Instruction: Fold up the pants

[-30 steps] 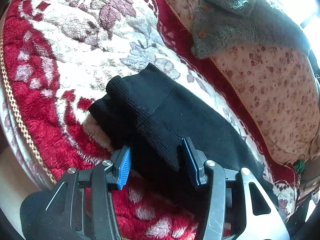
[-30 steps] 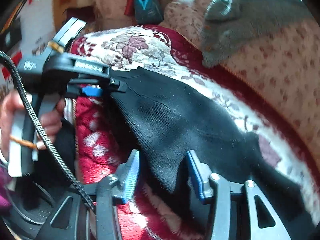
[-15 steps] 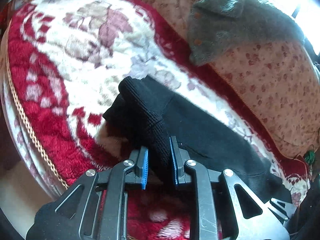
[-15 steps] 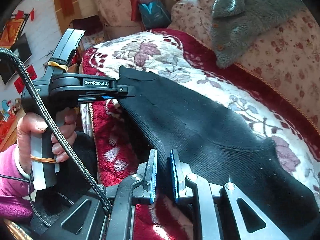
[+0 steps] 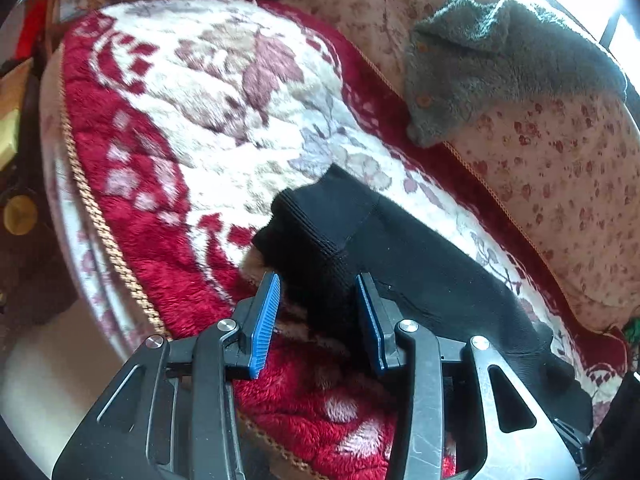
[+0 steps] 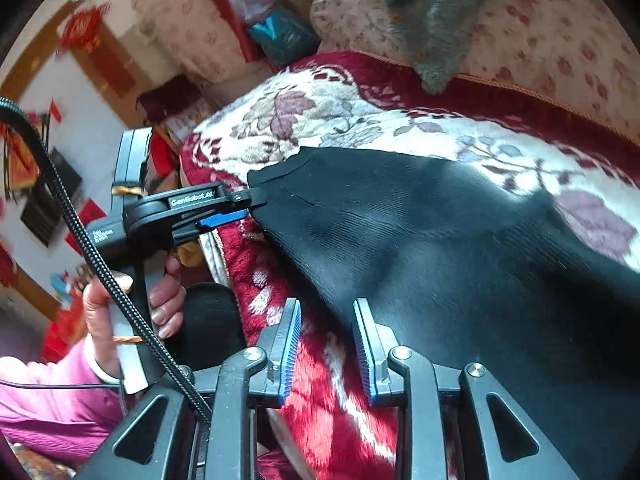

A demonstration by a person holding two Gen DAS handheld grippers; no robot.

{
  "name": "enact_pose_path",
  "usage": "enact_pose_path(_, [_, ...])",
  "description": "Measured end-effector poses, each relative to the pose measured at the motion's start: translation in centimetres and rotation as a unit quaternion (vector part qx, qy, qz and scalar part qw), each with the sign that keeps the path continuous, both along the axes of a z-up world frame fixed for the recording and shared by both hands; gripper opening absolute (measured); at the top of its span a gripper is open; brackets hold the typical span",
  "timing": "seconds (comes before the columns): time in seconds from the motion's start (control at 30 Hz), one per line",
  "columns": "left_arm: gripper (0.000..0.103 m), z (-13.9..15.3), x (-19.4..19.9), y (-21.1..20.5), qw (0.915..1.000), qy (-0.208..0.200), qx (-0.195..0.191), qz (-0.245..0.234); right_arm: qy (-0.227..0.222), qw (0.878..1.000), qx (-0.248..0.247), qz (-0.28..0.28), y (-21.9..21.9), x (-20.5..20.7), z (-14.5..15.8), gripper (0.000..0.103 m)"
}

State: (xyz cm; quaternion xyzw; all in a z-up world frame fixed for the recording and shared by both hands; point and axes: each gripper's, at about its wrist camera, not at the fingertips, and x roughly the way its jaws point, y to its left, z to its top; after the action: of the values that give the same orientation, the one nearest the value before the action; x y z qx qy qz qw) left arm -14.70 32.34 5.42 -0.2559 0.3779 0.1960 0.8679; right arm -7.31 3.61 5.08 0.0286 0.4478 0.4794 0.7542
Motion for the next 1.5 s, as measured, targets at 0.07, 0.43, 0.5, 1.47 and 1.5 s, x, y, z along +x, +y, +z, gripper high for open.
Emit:
enact_pose_path(0.07, [0.037, 1.1, -0.6, -0.7, 0.9998, -0.013, 0.013, 0.005, -0.001, 1.0, 0.001, -0.019, -1.7, 0.0, 0.1, 0.027])
enact_pose_path(0.43, [0.038, 3.3, 1.1, -8.3, 0.9947, -0.03, 0.018, -0.096, -0.006, 0.976, 0.012, -0.216, -17.5, 0.2, 1.9, 0.027])
enact_pose_path(0.5, [0.038, 3.2, 1.9, -10.5, 0.991, -0.029, 0.013, -0.13, -0.002, 0.966, 0.011, -0.26, -21.4, -0.2, 1.9, 0.027])
enact_pose_path(1.47, [0.04, 0.3, 7.7, -32.0, 0.9243, 0.028, -0.006, -0.381, 0.066, 0.897, 0.055, -0.434, -37.7, -1.2, -1.8, 0.008])
enact_pose_path(1.5, [0.04, 0.4, 7.6, -32.2, 0.9233, 0.027, -0.005, -0.383, 0.062, 0.899, 0.055, -0.431, -37.5, -1.3, -1.6, 0.006])
